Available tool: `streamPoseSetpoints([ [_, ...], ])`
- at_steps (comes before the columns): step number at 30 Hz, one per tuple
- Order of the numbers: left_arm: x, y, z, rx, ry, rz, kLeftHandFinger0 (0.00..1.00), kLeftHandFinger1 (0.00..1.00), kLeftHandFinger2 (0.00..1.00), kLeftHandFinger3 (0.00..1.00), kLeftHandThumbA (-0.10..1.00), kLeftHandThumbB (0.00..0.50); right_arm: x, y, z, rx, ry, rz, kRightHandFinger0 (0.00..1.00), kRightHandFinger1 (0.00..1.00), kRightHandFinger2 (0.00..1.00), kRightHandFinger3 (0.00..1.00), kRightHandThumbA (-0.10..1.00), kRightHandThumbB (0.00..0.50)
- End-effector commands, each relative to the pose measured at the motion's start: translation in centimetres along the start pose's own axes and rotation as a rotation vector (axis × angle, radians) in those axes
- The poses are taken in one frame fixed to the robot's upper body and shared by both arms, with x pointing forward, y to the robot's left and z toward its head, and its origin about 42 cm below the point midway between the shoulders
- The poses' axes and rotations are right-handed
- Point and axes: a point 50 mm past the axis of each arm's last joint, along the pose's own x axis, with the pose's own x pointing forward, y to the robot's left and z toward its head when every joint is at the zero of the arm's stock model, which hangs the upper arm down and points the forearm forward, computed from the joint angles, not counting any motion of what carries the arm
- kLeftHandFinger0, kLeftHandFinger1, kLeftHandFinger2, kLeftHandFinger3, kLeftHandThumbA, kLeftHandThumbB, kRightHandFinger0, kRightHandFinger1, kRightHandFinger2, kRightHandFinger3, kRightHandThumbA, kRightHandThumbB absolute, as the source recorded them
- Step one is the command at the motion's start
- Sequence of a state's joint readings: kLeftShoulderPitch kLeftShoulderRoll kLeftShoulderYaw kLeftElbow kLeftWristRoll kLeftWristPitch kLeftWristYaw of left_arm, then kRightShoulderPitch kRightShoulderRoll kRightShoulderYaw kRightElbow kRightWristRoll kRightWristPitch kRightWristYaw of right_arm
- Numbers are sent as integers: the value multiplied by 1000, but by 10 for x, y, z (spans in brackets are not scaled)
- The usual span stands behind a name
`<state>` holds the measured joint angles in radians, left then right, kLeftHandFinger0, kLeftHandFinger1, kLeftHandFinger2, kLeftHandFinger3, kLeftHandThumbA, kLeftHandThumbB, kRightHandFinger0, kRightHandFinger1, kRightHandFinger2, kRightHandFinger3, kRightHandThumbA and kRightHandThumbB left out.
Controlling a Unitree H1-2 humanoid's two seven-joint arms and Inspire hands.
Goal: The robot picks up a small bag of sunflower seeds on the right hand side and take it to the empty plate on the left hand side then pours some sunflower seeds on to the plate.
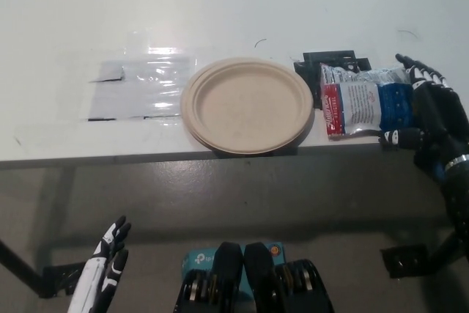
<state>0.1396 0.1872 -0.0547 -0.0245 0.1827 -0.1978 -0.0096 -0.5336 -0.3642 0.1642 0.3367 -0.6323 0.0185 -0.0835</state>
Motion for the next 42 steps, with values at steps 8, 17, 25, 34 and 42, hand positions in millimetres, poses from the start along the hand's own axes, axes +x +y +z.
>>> streamPoseSetpoints([
  [8,-1,6,7,2,-15,-19,1000,1000,1000,1000,1000,170,-11,-27,10,22,-65,-58,1000,1000,1000,1000,1000,385],
  [17,0,5,6,0,-10,-25,1000,1000,1000,1000,1000,161,-1,-15,5,4,-23,-18,1000,1000,1000,1000,1000,397],
  [25,1,4,6,5,-13,-23,1000,1000,1000,1000,1000,177,11,-7,-11,-17,38,9,1000,1000,1000,1000,1000,383],
  [34,0,5,5,11,-14,-30,1000,1000,1000,1000,1000,161,22,-10,-16,-2,58,5,1000,1000,1000,1000,1000,383],
  [42,1,5,5,-5,-5,-35,1000,1000,1000,1000,1000,163,21,-26,-11,11,19,-37,1000,1000,1000,1000,1000,422],
])
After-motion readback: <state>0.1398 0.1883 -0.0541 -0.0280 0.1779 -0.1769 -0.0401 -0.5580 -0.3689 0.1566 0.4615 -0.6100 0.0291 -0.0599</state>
